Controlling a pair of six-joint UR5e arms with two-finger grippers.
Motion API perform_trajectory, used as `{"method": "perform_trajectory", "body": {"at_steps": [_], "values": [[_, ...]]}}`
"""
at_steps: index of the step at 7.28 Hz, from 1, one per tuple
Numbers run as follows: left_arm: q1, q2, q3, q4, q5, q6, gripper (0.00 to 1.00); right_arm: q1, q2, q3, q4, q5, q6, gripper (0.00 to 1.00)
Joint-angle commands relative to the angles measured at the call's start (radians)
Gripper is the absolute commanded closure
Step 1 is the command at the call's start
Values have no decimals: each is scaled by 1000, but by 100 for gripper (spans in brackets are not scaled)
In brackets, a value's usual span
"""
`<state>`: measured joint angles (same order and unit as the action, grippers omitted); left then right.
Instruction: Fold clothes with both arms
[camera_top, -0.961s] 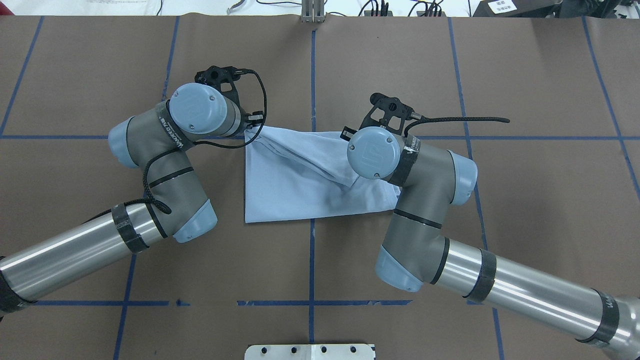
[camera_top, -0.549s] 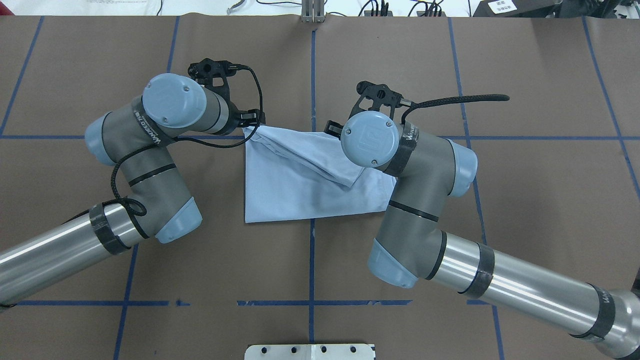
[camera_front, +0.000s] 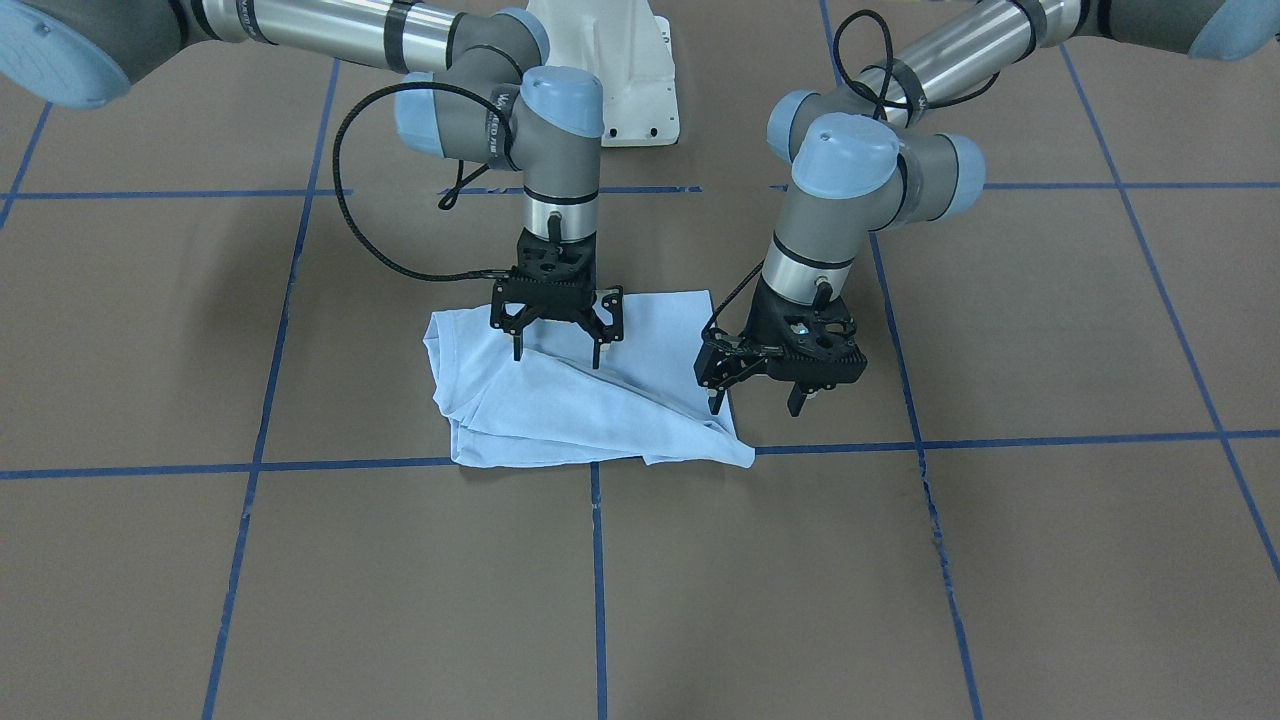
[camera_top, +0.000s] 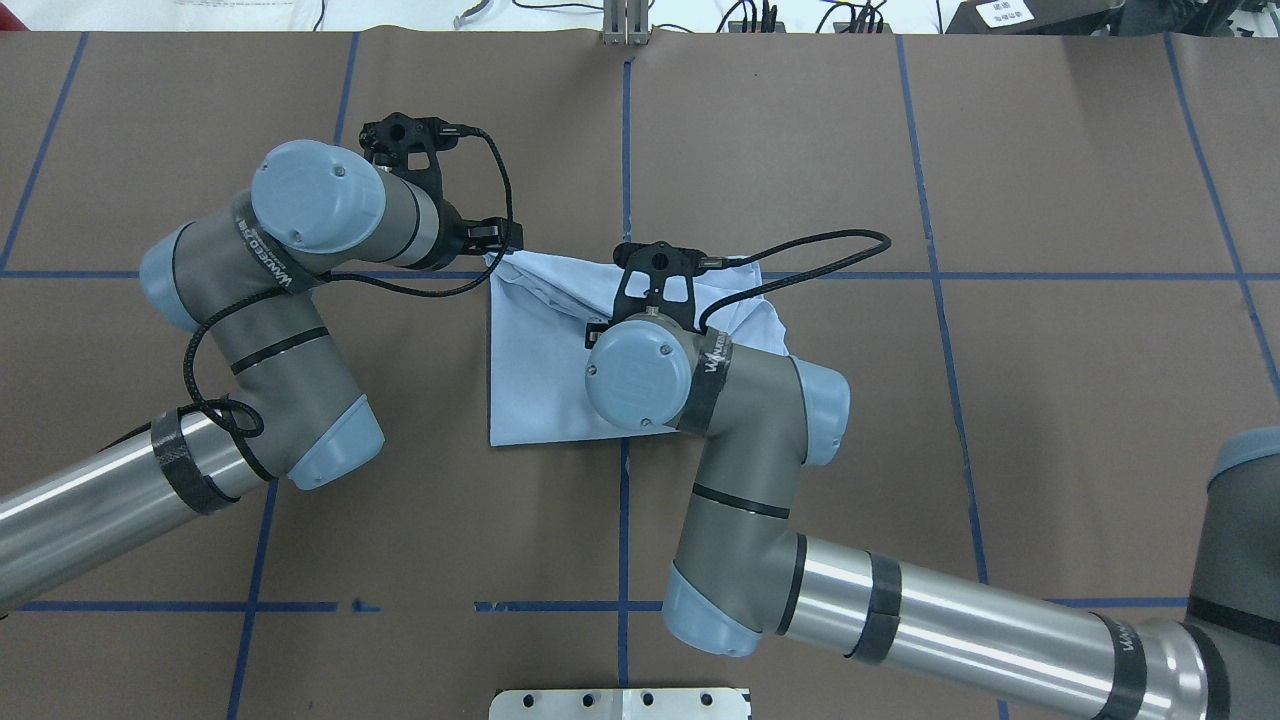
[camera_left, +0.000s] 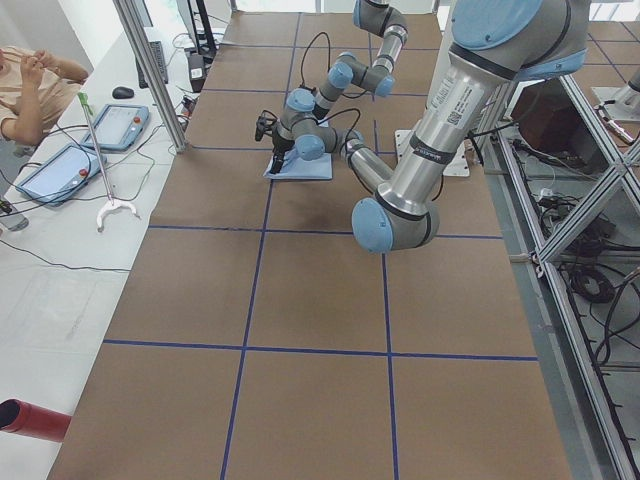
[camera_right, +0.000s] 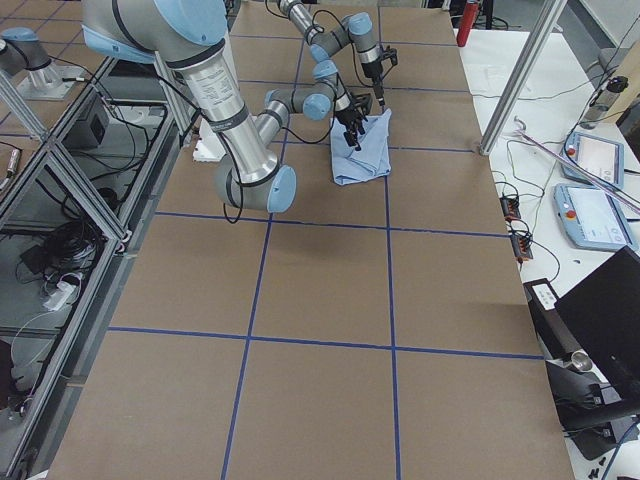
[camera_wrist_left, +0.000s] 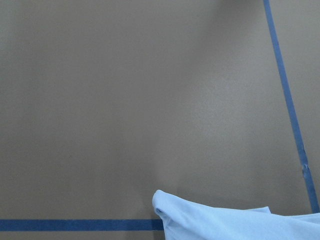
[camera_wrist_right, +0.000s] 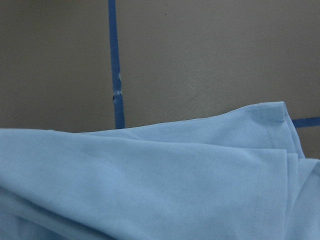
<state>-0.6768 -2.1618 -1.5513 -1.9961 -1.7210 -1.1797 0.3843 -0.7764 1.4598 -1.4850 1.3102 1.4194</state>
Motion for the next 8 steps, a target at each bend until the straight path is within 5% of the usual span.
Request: {"method": "perform_trajectory", "body": {"at_steps": [1, 8], "values": [[-3, 0, -1, 0, 0, -1, 0, -16, 34, -68, -1, -25, 3, 0], [-3, 5, 0, -1, 0, -9, 0, 51, 23, -72, -101, -25, -390, 0]]}}
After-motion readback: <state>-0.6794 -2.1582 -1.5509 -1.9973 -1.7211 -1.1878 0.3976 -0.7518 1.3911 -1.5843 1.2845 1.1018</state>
